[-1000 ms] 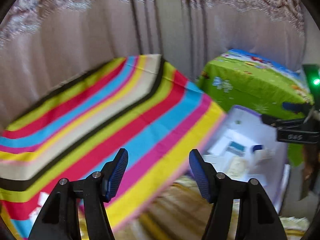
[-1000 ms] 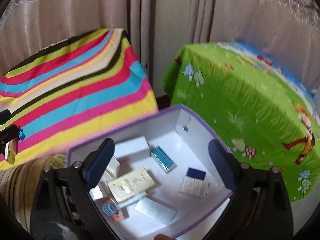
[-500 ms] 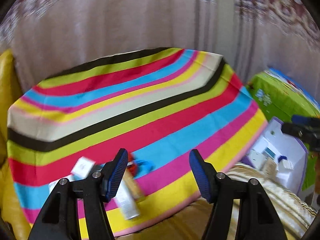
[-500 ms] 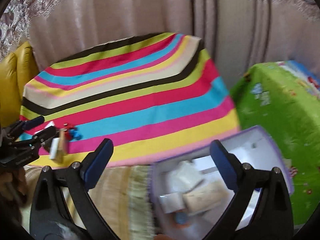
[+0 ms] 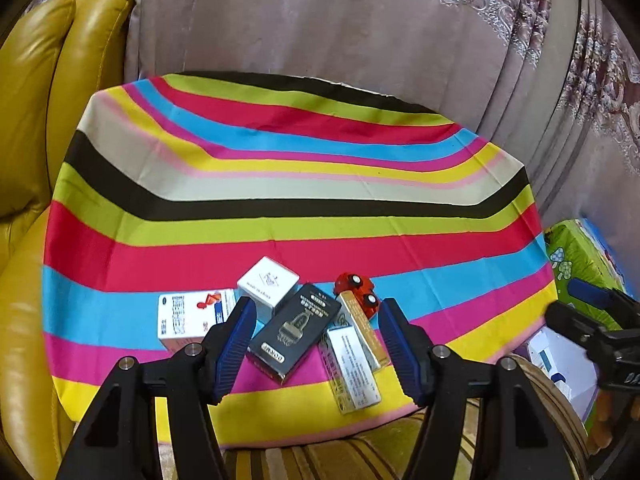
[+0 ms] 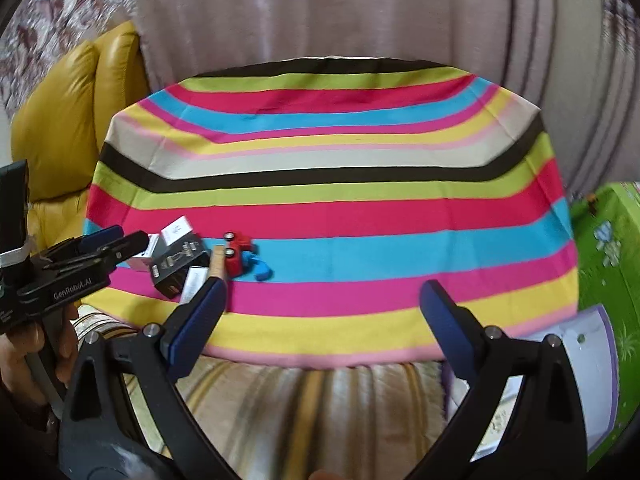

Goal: Organize rigid objects
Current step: 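Move both grippers back over the striped table, then grasp the tall white printed box with the left gripper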

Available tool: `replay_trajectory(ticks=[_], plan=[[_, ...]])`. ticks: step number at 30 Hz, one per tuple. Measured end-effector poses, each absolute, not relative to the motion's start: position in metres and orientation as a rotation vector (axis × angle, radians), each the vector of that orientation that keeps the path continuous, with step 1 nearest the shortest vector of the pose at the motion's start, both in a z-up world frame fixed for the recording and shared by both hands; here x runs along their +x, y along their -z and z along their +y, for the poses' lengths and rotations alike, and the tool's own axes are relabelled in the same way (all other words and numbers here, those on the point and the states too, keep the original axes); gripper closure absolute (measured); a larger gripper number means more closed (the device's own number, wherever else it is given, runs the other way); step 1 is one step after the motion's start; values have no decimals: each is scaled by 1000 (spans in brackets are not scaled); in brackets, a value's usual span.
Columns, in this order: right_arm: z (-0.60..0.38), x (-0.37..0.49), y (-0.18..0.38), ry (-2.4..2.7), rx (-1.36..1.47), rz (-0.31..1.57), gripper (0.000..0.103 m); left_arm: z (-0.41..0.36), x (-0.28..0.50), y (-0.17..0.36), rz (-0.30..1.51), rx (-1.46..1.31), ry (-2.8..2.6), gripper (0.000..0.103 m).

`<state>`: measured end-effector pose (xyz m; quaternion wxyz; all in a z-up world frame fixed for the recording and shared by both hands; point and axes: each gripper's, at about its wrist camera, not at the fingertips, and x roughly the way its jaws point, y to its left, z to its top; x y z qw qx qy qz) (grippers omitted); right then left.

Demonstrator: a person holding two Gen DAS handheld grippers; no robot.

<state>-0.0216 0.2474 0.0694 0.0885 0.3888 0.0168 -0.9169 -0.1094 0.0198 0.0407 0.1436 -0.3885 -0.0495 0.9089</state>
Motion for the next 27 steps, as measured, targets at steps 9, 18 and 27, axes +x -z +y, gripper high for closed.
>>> replay_trajectory(ticks=[9, 18, 27], plan=[[223, -21, -34, 2756, 1210, 157, 5, 41, -107, -21, -56, -1210, -2565, 39], [232, -22, -16, 2752, 1302, 136, 5, 63, -108, 8, -45, -1424, -2322, 39], [240, -26, -7, 2730, 1326, 89, 5, 81, -125, 36, -8, -1576, -2237, 54]])
